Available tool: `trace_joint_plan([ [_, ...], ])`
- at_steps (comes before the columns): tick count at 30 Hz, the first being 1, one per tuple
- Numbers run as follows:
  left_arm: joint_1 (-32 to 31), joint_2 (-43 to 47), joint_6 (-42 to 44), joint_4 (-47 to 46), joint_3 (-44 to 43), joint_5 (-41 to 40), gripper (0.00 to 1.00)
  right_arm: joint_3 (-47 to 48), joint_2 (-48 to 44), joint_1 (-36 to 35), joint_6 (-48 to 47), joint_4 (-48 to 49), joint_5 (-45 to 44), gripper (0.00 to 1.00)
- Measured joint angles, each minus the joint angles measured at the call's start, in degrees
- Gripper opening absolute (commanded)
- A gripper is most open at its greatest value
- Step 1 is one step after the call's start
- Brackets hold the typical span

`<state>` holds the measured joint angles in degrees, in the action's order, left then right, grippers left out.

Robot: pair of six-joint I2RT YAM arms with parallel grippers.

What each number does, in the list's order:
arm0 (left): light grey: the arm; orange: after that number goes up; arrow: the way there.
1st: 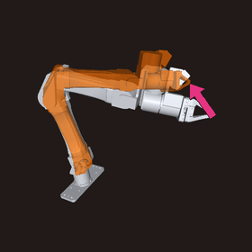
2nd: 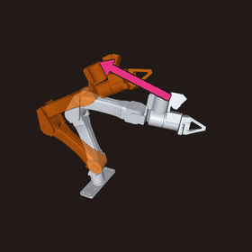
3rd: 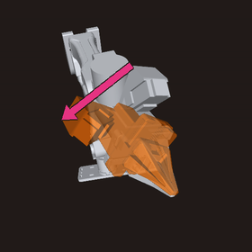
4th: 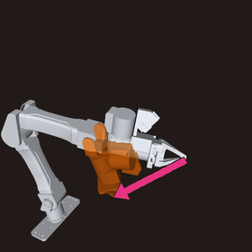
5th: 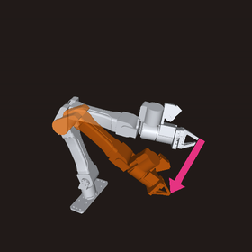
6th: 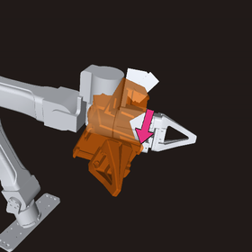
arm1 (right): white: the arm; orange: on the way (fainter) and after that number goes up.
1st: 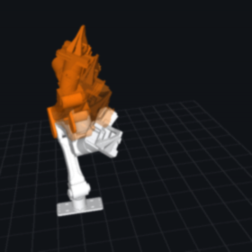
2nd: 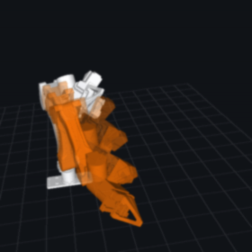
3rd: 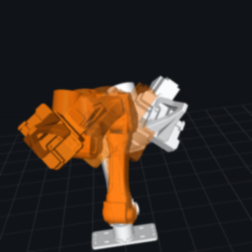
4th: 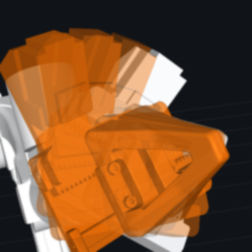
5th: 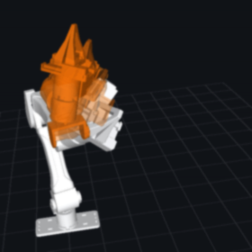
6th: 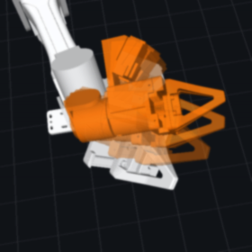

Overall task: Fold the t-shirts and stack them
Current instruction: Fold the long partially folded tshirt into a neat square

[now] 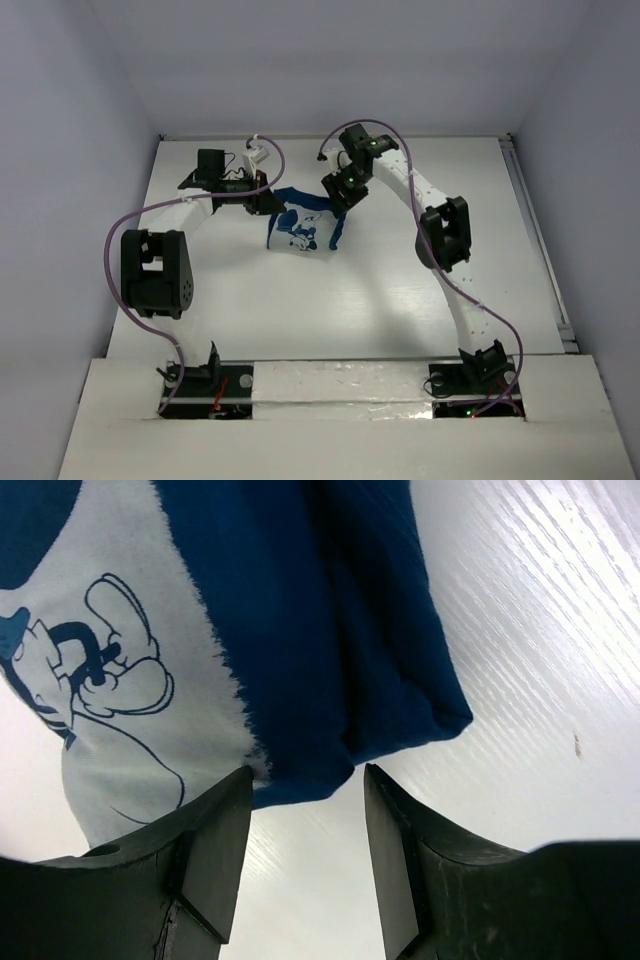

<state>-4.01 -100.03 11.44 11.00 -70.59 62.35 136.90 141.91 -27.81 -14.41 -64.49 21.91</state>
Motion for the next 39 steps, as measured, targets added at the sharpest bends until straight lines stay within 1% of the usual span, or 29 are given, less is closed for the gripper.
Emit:
trace_joint_plan([
  [5, 0.0, 0.0, 0.07, 0.0, 0.02, 0.04, 0.0, -0.02, 0.0, 0.0, 0.33, 0.02, -1.64, 0.54],
  [8, 0.0, 0.0, 0.07, 0.0, 0.0, 0.11, 0.0, -0.02, 0.02, 0.0, 0.26, -0.02, -1.16, 0.53],
  [9, 0.0, 0.0, 0.09, 0.0, 0.0, 0.15, 0.0, 0.0, 0.11, 0.0, 0.17, 0.0, -0.57, 0.49],
  [12, 0.0, 0.0, 0.13, 0.0, 0.02, 0.2, 0.0, 0.0, 0.52, 0.0, -0.5, -0.04, 1.68, 0.39],
  [14, 0.0, 0.0, 0.24, 0.0, 0.0, 0.2, 0.0, 0.39, 1.11, 0.0, -0.92, -0.11, 3.17, 0.37],
  [15, 0.0, 0.0, 0.31, 0.02, 0.0, 0.2, 0.0, 0.68, 1.51, 0.0, -1.14, -0.17, 3.74, 0.3],
  [16, 0.0, 0.0, 0.35, 0.02, 0.0, 0.2, 0.0, 1.18, 1.99, 0.0, -1.51, -0.37, 4.31, 0.25],
  [17, 0.0, 0.0, 0.44, 0.02, 0.0, 0.2, 0.0, 1.6, 2.49, 0.0, -1.77, -0.59, 4.92, 0.16],
  [18, 0.0, 0.0, 0.5, 0.02, 0.0, 0.2, 0.0, 1.9, 2.86, 0.0, -1.95, -0.83, 5.27, 0.0],
  [22, 0.0, 0.0, 0.74, 0.39, 0.0, 0.2, 0.0, 2.05, 3.56, 0.0, -1.84, -1.18, 5.05, 0.0],
  [28, 0.0, 0.0, 1.16, 0.7, 0.02, 0.24, 0.0, 2.47, 3.5, -0.02, -0.98, -0.15, -1.2, 0.0],
  [32, 0.0, 0.0, 1.25, 0.81, 0.02, 0.35, 0.0, 7.23, 3.39, -0.02, -0.76, -0.42, -4.57, 0.0],
  [39, 0.0, -0.28, 1.51, 0.83, 0.7, 0.48, 0.0, 8.98, 0.28, -0.02, -1.09, 1.01, -5.46, 0.0],
])
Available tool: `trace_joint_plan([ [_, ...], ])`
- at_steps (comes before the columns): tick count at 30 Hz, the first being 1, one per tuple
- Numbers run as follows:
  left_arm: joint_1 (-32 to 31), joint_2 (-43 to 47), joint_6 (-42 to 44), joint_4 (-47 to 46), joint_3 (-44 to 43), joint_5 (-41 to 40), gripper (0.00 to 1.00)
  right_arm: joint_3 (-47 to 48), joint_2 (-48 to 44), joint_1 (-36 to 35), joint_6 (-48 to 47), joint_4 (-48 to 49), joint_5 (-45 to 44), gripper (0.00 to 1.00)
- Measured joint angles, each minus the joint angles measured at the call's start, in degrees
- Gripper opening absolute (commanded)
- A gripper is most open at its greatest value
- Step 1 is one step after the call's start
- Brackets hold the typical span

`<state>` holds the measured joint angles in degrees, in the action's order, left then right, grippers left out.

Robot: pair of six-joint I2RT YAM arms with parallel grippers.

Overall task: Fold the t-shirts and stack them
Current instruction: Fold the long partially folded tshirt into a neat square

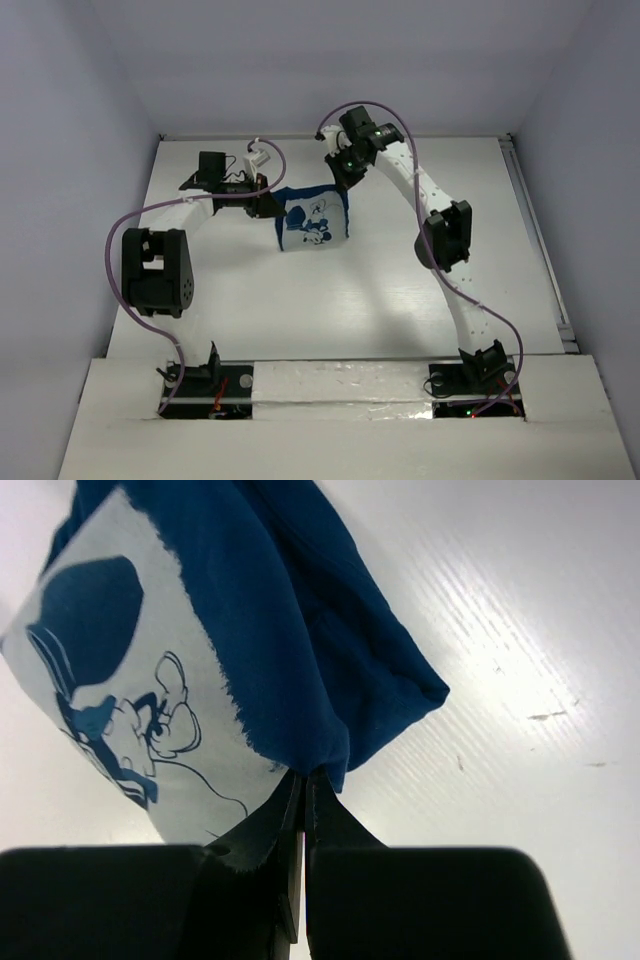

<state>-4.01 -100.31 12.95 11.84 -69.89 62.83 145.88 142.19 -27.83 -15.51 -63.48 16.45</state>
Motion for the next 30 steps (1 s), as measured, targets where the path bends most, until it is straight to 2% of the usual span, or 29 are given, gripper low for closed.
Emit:
trace_joint_plan([
  [8, 0.0, -0.46, 0.0, 0.02, 0.0, 0.52, 0.0, 2.62, 0.7, -1.01, -1.46, 0.04, 0.13, 0.0],
  [19, -0.33, -0.57, 0.72, 0.02, 0.0, 1.6, 0.0, 7.04, 7.43, -4.92, -0.66, 0.94, -5.95, 0.0],
  [26, -6.6, -3.58, 0.68, -2.14, 0.0, 1.33, 0.0, 7.02, 7.76, -5.57, 2.69, 1.07, -12.87, 0.0],
  [27, -7.67, -3.98, 0.63, -2.32, 0.0, 1.25, 0.0, 7.02, 7.76, -5.55, 3.17, 1.05, -13.9, 0.1],
  [29, -9.09, -4.26, 0.59, -2.32, 0.0, 1.18, 0.0, 6.99, 7.76, -5.55, 4.04, 1.22, -16.17, 0.2],
  [30, -9.25, -4.26, 0.59, -2.38, 0.0, 1.18, 0.0, 6.88, 7.76, -5.55, 4.37, 1.31, -17.14, 0.29],
])
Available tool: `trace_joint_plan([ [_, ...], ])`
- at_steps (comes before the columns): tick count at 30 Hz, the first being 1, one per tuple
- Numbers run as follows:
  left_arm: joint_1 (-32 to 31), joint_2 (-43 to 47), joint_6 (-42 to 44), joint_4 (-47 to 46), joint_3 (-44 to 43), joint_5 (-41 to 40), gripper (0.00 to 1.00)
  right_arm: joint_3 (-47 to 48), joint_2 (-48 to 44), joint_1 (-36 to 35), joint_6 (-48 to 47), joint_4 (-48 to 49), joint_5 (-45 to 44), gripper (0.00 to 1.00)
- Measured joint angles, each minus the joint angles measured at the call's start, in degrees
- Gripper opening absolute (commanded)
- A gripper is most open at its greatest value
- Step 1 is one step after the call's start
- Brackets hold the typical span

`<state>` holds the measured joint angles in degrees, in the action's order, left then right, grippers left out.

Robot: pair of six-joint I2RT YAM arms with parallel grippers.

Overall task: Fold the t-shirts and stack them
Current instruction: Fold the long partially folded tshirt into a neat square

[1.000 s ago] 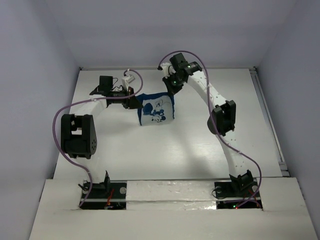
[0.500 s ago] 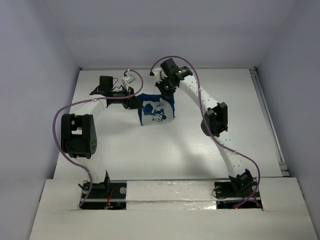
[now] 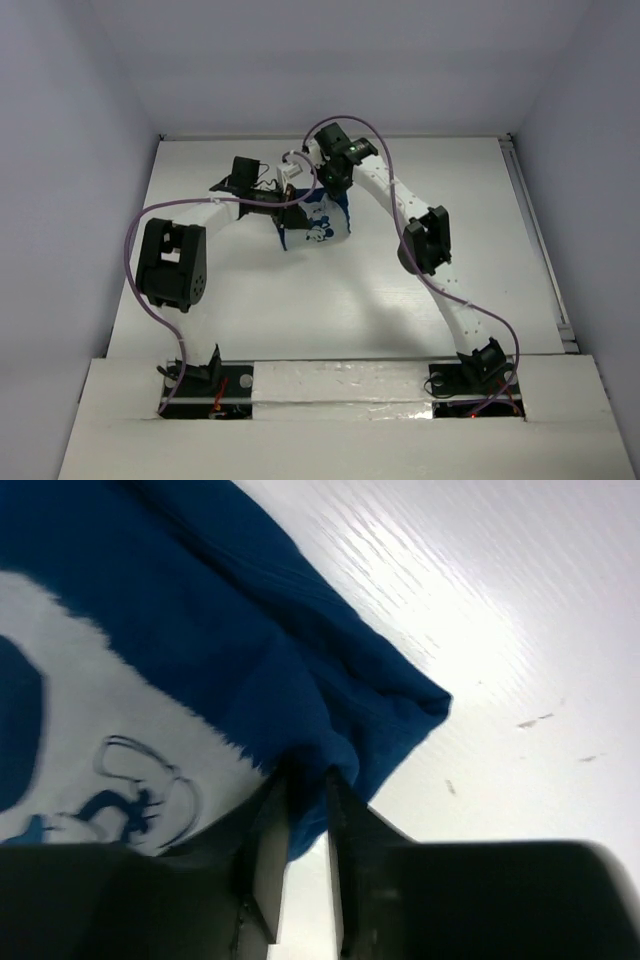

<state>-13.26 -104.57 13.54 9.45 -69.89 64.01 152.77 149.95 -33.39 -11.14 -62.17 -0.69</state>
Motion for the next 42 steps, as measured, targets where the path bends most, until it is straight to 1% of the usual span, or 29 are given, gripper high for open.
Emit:
trace_joint_plan([
  [2, -0.02, 0.0, -0.04, -0.59, 0.0, 0.0, 0.0, -1.01, -0.02, 0.0, 0.57, 0.46, -2.14, 0.38],
  [4, 0.11, 0.0, -0.59, -1.09, 0.0, -0.02, 0.0, -2.99, -0.09, 0.02, 0.92, 1.16, -3.76, 0.39],
  [5, 0.17, 0.0, -0.96, -1.77, 0.0, -0.04, 0.0, -4.57, -0.24, 0.07, 1.11, 1.64, -4.35, 0.41],
  [6, 0.17, 0.0, -1.6, -2.89, 0.0, -0.22, 0.0, -6.36, -0.59, 0.11, 1.44, 2.23, -4.83, 0.47],
  [8, 0.17, 0.0, -2.84, -4.61, 0.0, -0.57, 0.0, -9.2, -1.29, 0.33, 2.08, 2.95, -5.55, 0.47],
  [11, 0.04, -0.17, -4.76, -6.49, -0.66, -0.74, 0.0, -10.69, -2.84, 0.55, 2.99, 3.63, -6.19, 0.46],
  [15, -0.31, -0.26, -7.37, -10.25, -1.11, -1.42, 0.0, -13.42, -7.72, 1.36, 3.74, 4.79, -7.15, 0.45],
  [20, -0.98, -0.37, -9.4, -12.31, -1.9, -1.7, 0.0, -17.77, -15.41, 3.87, 4.63, 7.87, -7.3, 0.44],
  [24, -1.99, -1.6, -9.88, -13.22, -2.99, -2.47, 0.0, -19.74, -19.65, 5.73, 5.16, 9.84, -6.49, 0.38],
  [26, -2.8, -3.45, -10.05, -13.49, -4.46, -3.04, 0.0, -22.05, -21.66, 6.23, 5.25, 10.51, -4.63, 0.24],
  [27, -3.23, -4.57, -10.21, -13.53, -5.33, -3.41, 0.0, -23.71, -22.73, 6.32, 5.35, 10.97, -3.28, 0.13],
  [28, -3.56, -5.73, -10.47, -13.55, -6.1, -3.82, 0.0, -25.4, -23.78, 6.29, 5.31, 11.26, -1.66, 0.13],
  [29, -3.89, -6.95, -10.75, -13.68, -6.8, -4.35, 0.0, -26.97, -24.63, 6.25, 5.31, 11.45, 0.2, 0.01],
  [30, -4.42, -8.15, -11.13, -13.86, -7.32, -4.92, 0.0, -28.61, -25.49, 6.16, 5.01, 11.65, 2.08, 0.0],
  [34, -5.92, -12.55, -13.07, -13.53, -9.2, -8.04, 0.0, -34.84, -28.46, 5.86, 4.39, 12.63, 8.44, 0.0],
  [39, -7.3, -19.21, -16.28, -11.13, -15.1, -12.0, 0.0, -40.41, -32.63, 5.73, 3.52, 13.62, 13.22, 0.0],
  [42, -7.48, -22.45, -17.73, -8.44, -17.57, -11.76, 0.0, -41.99, -35.58, 5.73, 3.37, 14.56, 14.97, 0.0],
])
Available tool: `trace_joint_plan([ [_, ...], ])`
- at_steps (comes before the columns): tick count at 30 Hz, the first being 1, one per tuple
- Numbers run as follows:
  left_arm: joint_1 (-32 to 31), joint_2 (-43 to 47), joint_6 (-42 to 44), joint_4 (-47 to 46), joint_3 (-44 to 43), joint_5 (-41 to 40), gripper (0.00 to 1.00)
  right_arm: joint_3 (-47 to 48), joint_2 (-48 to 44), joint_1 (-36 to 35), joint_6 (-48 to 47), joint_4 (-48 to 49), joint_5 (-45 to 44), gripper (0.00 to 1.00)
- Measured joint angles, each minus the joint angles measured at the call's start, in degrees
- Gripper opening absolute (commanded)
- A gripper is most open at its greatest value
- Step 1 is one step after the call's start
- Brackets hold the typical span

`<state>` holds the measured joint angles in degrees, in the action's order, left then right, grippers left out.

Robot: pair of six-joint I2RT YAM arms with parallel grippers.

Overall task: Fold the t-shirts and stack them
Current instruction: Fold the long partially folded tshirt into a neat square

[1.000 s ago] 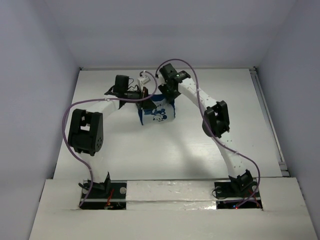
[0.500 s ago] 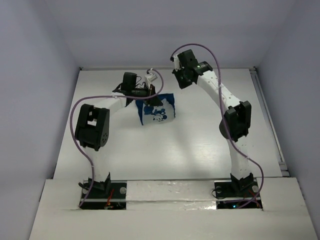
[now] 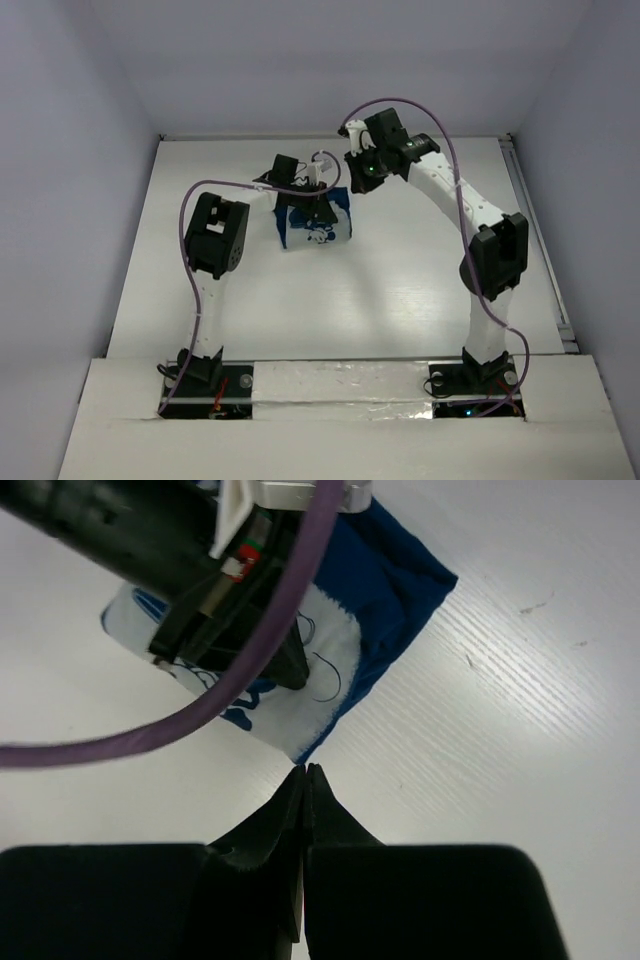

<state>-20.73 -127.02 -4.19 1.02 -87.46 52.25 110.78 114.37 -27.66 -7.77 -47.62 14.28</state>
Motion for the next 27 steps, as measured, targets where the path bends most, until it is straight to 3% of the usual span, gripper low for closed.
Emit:
trace_joint_plan([
  [3, 0.07, -1.55, -1.03, 0.96, -1.27, 2.21, 0.0, -0.24, -2.6, 0.0, -0.15, 0.96, 1.05, 0.0],
  [7, 0.2, -0.28, -0.26, -0.11, 0.33, 1.81, 0.0, -0.52, -4.9, 0.02, -0.31, 3.1, 1.66, 0.17],
  [16, 0.94, 14.51, 7.28, 0.5, 4.59, -5.75, 0.22, -5.68, -5.9, 2.73, -1.09, 5.92, 1.6, 0.36],
  [21, 5.16, 22.53, 9.33, 0.04, 7.26, -6.69, 0.25, -13.25, -10.91, 5.18, -1.68, 7.78, 0.66, 0.37],
  [27, 14.64, 27.52, 11.08, 0.81, 9.31, -4.59, 0.24, -20.46, -19.54, 6.08, -2.32, 9.6, -0.33, 0.37],
])
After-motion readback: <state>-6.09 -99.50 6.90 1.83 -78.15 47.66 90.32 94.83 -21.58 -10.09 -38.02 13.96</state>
